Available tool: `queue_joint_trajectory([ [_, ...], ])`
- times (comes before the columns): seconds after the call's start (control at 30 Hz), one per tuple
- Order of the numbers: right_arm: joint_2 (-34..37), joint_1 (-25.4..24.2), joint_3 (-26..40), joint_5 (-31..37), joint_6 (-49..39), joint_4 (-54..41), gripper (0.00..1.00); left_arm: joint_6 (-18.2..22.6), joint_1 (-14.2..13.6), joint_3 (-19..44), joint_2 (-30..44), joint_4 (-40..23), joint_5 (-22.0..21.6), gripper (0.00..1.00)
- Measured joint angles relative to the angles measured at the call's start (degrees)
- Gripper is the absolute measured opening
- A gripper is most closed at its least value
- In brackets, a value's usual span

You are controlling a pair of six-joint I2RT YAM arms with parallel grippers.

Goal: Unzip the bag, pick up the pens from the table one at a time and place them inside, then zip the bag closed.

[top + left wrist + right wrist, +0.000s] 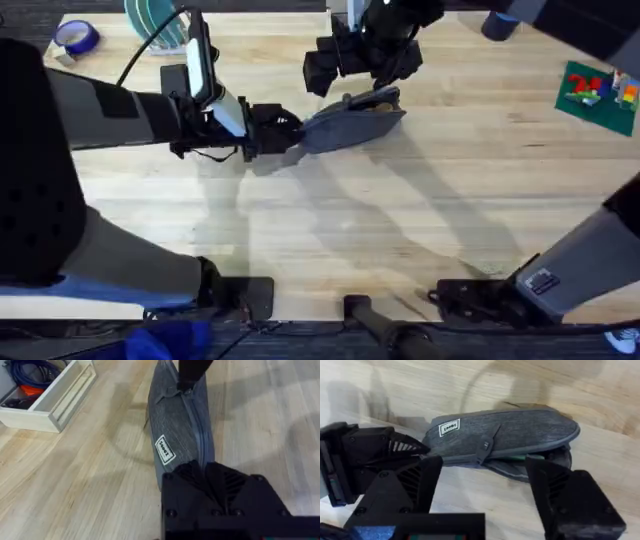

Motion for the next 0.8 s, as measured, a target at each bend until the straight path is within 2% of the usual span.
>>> queue_joint_trajectory([
  [0.8, 2.88, 2.34, 0.02, 2.90, 2.81, 2.21, 0.993, 0.00, 0.00, 0.00, 0.00, 0.00, -0.02, 0.041],
])
